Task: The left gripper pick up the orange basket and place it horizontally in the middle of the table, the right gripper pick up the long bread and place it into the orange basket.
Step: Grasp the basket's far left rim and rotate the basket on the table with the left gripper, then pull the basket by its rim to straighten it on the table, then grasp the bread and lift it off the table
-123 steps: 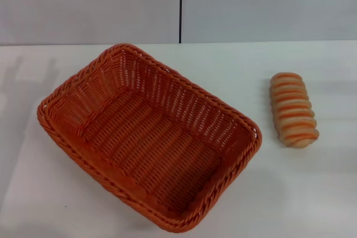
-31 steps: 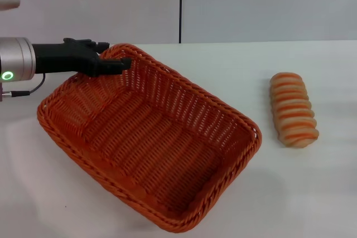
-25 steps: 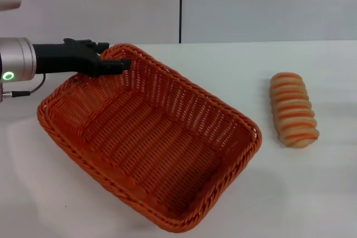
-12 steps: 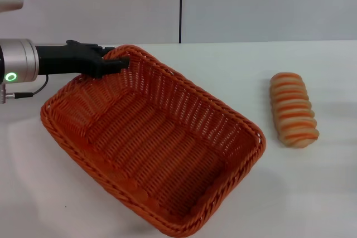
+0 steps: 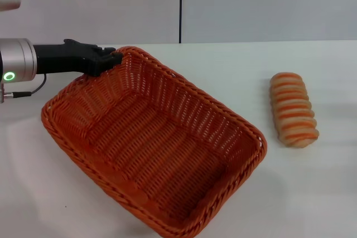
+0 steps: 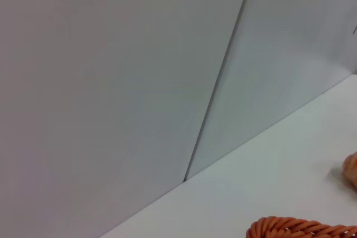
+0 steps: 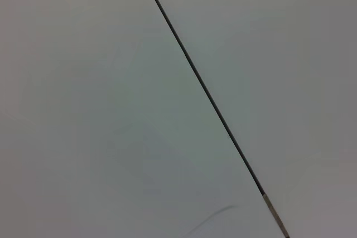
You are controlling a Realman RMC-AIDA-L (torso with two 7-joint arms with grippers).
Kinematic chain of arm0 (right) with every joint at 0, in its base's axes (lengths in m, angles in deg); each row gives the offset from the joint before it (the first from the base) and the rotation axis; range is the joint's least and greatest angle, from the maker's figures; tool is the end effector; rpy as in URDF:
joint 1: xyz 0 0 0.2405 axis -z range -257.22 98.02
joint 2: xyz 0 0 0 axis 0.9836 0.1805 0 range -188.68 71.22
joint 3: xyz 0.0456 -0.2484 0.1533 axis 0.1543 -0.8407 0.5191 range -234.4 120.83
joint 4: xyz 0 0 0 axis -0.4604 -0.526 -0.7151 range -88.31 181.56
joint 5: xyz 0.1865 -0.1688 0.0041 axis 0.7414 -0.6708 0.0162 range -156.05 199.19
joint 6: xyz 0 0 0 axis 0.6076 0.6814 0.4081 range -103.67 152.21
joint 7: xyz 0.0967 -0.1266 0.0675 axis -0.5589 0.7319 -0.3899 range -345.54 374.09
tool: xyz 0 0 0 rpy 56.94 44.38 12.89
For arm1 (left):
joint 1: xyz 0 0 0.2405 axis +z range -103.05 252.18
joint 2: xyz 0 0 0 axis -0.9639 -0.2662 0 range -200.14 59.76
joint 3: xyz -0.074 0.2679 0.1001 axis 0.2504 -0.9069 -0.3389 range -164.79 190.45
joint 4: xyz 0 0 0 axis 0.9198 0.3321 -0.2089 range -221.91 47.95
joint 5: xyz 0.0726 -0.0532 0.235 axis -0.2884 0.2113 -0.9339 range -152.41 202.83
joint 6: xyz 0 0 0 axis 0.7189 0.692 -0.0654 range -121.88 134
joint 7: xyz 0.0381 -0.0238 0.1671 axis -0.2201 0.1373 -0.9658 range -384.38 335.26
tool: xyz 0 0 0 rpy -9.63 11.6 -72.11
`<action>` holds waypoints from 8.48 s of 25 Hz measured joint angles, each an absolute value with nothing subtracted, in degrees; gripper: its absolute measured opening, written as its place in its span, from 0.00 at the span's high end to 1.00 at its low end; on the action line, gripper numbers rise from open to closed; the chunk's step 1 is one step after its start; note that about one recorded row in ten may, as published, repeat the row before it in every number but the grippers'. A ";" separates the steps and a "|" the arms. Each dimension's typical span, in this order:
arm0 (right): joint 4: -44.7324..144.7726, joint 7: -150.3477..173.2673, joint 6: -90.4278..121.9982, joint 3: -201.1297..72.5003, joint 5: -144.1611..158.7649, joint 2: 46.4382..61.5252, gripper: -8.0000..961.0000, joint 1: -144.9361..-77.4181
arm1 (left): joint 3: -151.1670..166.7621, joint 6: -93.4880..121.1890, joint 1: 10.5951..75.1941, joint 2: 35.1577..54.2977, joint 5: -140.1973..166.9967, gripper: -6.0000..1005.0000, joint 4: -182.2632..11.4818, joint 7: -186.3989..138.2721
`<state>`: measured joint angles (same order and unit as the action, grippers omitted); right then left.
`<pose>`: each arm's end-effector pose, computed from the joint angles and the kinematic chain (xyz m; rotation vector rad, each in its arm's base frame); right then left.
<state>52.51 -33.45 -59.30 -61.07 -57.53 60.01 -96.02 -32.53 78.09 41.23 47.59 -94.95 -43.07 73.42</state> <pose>0.4453 0.3114 0.0119 -1.3738 0.8411 1.1003 -0.3109 0.4536 -0.0214 -2.5169 -0.8480 -0.3926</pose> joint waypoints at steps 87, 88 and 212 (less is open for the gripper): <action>53.22 -33.11 -52.98 -59.51 -56.94 59.69 0.34 -99.23 | -27.68 80.75 55.92 48.00 -86.27 0.80 -33.37 105.64; 53.22 -33.10 -52.89 -59.55 -56.96 59.69 0.34 -99.30 | -27.68 80.84 56.06 48.03 -86.18 0.80 -33.45 105.64; 88.66 -109.67 -54.73 -109.76 -132.42 56.91 0.34 -128.35 | -17.09 109.58 56.46 47.69 -44.07 0.35 -69.13 32.57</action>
<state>88.66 -109.67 -54.73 -109.76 -132.42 56.91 -128.35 -17.09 109.58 56.46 47.69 -44.07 -69.13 32.57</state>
